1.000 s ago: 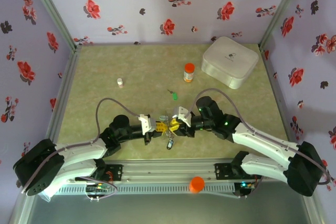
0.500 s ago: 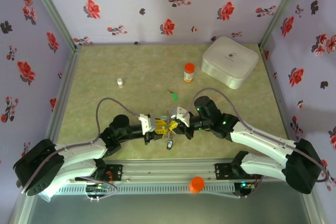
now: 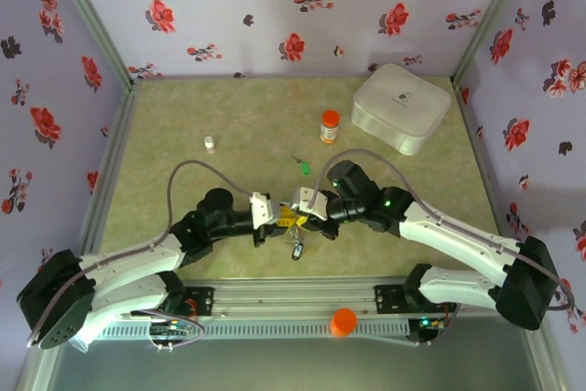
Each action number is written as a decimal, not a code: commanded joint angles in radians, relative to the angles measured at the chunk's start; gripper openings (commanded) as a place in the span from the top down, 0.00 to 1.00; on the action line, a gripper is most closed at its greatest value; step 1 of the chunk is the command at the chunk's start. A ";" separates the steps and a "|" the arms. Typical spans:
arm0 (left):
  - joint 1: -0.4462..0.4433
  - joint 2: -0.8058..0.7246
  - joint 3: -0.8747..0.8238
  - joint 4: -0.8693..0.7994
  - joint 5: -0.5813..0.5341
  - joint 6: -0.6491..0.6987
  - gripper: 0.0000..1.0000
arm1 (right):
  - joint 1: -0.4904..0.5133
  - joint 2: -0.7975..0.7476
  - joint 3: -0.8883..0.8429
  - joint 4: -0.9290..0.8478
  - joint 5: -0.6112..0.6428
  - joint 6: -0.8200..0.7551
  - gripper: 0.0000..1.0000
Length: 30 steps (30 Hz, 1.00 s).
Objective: Put the keys on the keyring
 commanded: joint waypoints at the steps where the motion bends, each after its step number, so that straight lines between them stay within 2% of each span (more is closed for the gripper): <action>1: -0.006 0.008 0.039 -0.069 -0.005 0.036 0.94 | 0.026 0.011 0.047 -0.046 -0.001 -0.046 1.00; 3: -0.009 0.006 0.044 -0.080 -0.005 0.044 1.00 | 0.027 0.012 0.052 -0.049 -0.004 -0.048 1.00; 5: -0.008 0.001 0.042 -0.077 -0.006 0.046 1.00 | 0.027 0.007 0.052 -0.037 -0.011 -0.037 1.00; 6: -0.009 -0.004 0.038 -0.070 -0.006 0.047 1.00 | 0.027 -0.002 0.041 -0.019 -0.005 -0.023 0.95; 7: -0.009 -0.009 0.030 -0.058 -0.007 0.046 1.00 | 0.024 -0.016 0.025 0.004 0.003 -0.007 0.85; 9: -0.009 -0.021 0.004 -0.013 -0.016 0.038 1.00 | -0.001 -0.045 -0.020 0.053 -0.011 0.025 0.75; 13: -0.009 -0.019 -0.058 0.186 -0.032 -0.034 1.00 | -0.047 -0.096 -0.106 0.122 -0.055 0.099 0.69; 16: -0.010 -0.002 -0.108 0.274 -0.032 -0.063 1.00 | -0.050 -0.113 -0.146 0.152 -0.055 0.130 0.67; 21: -0.010 0.020 -0.125 0.325 -0.024 -0.072 1.00 | -0.050 -0.112 -0.163 0.168 -0.032 0.131 0.67; 27: -0.010 0.028 -0.125 0.335 0.003 -0.078 1.00 | -0.048 -0.089 -0.158 0.190 -0.041 0.127 0.69; 30: -0.010 0.029 -0.126 0.338 0.009 -0.081 1.00 | -0.048 -0.074 -0.149 0.197 -0.064 0.127 0.74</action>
